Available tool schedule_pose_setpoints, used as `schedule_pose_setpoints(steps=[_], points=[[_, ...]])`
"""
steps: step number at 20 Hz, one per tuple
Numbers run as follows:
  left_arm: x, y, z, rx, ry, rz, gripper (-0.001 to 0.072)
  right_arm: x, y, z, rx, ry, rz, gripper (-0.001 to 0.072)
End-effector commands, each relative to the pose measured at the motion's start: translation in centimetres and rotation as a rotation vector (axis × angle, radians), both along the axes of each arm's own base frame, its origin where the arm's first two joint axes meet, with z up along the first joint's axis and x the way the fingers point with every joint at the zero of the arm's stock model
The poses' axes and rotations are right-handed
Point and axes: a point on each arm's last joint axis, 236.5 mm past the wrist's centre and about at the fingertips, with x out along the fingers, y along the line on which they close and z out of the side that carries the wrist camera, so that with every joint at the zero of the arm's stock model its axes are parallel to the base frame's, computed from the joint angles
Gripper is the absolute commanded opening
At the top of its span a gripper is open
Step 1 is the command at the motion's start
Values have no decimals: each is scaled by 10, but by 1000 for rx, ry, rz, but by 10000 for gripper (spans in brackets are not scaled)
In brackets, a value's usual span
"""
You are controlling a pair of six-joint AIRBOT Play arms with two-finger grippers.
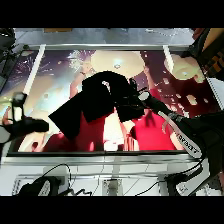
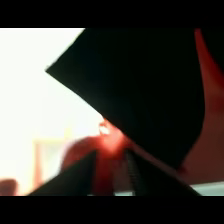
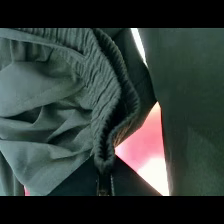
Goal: Fold the clothes and pants, and hang the long-sleeved shirts on hangers.
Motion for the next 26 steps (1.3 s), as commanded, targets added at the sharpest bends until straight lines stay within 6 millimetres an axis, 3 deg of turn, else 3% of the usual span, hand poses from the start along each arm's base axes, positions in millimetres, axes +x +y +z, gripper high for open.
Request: schedule_pose_setpoints(steps=[1,5,10,15,18,20,22,24,26], points=[[-38,-34,-59,-214,190,68,434,-2,1,0,1,5,10,27],[-23,-51,-83,-360,229,155,434,-2,2,0,3,6,9,27],[-8,-66,-131,-517,349,279,436,-2,2,0,4,6,9,27],[28,-54,-139,-558,227,356,428,-9,5,0,11,26,31,27],[37,-48,-135,-551,193,370,13,-8,5,3,7,11,39,27],[47,-47,-127,-542,165,339,9,-6,4,14,-18,-57,84,27],[69,-43,-106,-544,110,314,10,3,-1,38,-83,-165,135,26],[108,-32,-64,-531,-11,288,8,21,-14,80,-168,-314,163,26],[151,-8,-4,-546,-157,323,7,46,-42,142,-206,-446,102,26]])
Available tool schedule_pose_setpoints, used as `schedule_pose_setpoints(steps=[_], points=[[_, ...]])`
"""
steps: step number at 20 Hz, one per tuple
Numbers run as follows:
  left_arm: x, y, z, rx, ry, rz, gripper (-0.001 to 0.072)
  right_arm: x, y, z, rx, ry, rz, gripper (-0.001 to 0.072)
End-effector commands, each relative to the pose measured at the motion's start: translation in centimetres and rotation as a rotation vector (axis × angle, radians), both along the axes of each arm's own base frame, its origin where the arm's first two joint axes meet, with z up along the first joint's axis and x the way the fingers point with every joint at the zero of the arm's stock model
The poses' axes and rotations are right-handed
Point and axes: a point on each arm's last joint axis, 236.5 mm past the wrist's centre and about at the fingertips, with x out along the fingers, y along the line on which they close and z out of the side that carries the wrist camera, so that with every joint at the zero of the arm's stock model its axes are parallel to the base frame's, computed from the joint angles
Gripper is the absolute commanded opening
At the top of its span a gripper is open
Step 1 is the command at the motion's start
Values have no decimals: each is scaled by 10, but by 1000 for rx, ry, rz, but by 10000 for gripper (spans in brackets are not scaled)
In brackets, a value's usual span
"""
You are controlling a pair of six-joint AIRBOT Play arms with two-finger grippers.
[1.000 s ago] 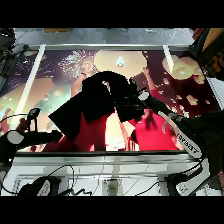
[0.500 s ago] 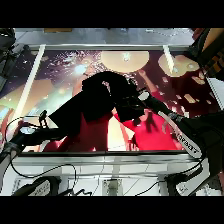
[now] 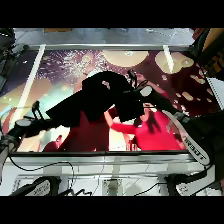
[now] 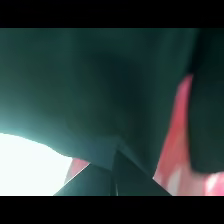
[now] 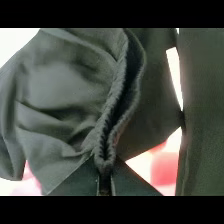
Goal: Fold the clothes and pants, and hang the long-sleeved shirts on hangers.
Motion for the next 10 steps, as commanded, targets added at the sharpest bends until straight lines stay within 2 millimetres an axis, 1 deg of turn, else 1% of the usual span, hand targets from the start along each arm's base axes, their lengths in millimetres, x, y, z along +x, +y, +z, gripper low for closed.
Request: schedule_pose_setpoints(steps=[1,2,3,4,5,7,8,9,10], points=[[66,39,101,6,-219,109,8,36,-50,95,-77,-241,-76,26],[81,57,135,20,-291,144,7,45,-74,127,-71,-295,-128,26],[93,77,173,44,-369,176,7,52,-103,161,-70,-353,-188,26],[100,96,206,63,-434,210,7,54,-132,191,-71,-401,-246,26],[103,115,240,75,-496,253,7,54,-166,220,-81,-450,-309,26],[103,148,294,122,-599,308,6,44,-232,266,-101,-525,-439,26],[100,160,311,143,-632,330,6,36,-263,280,-111,-539,-500,25],[96,173,321,176,-647,347,6,26,-293,288,-132,-535,-555,25],[93,183,320,215,-640,356,6,15,-317,285,-158,-501,-591,26]])
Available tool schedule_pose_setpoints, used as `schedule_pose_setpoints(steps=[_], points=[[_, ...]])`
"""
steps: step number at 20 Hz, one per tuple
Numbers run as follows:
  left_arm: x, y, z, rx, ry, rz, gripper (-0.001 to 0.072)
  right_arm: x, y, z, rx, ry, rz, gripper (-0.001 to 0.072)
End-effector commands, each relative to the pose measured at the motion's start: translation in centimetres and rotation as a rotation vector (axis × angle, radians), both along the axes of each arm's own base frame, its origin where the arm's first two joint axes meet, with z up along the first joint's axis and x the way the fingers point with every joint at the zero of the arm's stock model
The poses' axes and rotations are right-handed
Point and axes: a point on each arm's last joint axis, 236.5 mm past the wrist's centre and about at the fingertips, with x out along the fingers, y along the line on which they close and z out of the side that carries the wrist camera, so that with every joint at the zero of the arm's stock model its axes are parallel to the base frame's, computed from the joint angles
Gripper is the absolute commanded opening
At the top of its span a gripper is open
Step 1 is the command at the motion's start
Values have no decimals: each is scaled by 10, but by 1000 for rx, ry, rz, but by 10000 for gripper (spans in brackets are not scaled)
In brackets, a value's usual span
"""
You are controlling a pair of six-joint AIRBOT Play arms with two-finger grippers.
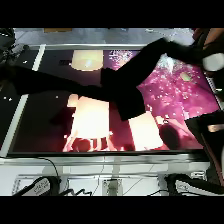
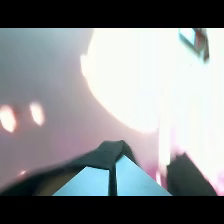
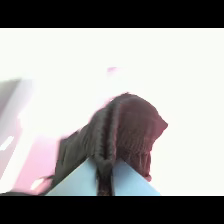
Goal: Fold the clothes and pants, and hang the long-sleeved shirts on hangers.
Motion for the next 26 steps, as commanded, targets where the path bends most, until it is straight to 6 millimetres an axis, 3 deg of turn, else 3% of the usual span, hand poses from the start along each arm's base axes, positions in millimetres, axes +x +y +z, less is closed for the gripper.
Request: schedule_pose_setpoints(steps=[1,5,7,10,13,16,20,22,26], points=[[-13,43,34,113,-25,79,7,-41,-98,19,-51,54,-181,26],[-35,56,-25,306,233,24,7,-103,-175,-55,-188,415,-292,25],[-52,65,-54,388,376,-1,8,-144,-190,-92,-211,625,-289,26],[-89,74,-109,440,645,-77,8,-207,-174,-136,-187,920,-160,26],[-129,73,-171,413,899,-184,8,-234,-159,-181,-143,1078,-86,26],[-166,77,-215,407,1079,-230,7,-268,-141,-227,-77,1244,-15,26],[-205,91,-237,465,1244,-245,8,-313,-119,-259,-28,1418,102,26],[-221,93,-245,480,1307,-265,9,-328,-115,-266,-19,1474,126,26],[-253,83,-260,536,1402,-490,8,-345,-108,-268,-4,1537,176,26]])
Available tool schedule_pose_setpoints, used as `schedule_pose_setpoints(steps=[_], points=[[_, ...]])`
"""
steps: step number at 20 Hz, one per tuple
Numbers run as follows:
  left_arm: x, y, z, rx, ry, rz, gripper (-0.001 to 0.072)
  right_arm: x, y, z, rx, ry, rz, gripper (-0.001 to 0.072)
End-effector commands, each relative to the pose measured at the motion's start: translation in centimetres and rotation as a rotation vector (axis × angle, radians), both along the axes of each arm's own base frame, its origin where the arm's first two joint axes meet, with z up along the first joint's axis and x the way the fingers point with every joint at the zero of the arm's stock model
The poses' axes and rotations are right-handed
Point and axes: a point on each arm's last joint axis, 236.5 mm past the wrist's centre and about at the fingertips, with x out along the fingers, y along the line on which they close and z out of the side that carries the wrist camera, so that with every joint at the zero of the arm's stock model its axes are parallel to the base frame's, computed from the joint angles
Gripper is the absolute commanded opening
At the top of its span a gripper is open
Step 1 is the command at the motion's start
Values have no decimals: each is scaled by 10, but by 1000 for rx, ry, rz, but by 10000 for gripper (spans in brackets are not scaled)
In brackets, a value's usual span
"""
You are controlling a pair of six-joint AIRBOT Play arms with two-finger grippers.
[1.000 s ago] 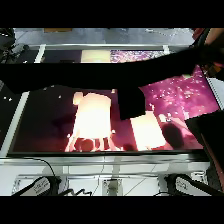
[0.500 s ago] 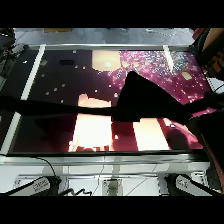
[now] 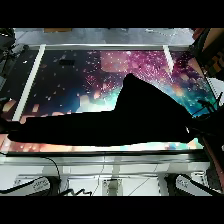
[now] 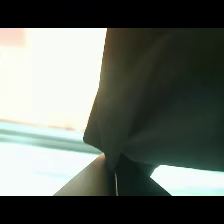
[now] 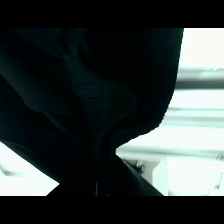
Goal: Fold the clothes and pants, and hang the long-sleeved shirts on hangers.
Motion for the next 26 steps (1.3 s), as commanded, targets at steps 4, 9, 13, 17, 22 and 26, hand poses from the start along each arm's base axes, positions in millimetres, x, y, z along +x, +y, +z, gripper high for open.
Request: schedule_pose_setpoints(steps=[4,9,13,17,22,26], points=[[-48,14,-16,49,204,-143,8,-32,15,-13,71,116,34,26],[-52,23,-22,63,230,-146,8,-43,21,-22,94,157,33,26],[-50,22,-32,46,238,-142,684,-22,11,-35,37,61,8,531],[-34,29,-31,95,158,-78,597,-18,10,-36,27,47,4,672],[56,-33,-19,-59,-143,-27,370,4,1,-44,-19,-50,-16,671],[154,-199,25,-449,-489,-341,368,20,-2,-46,-31,-115,-34,671]])
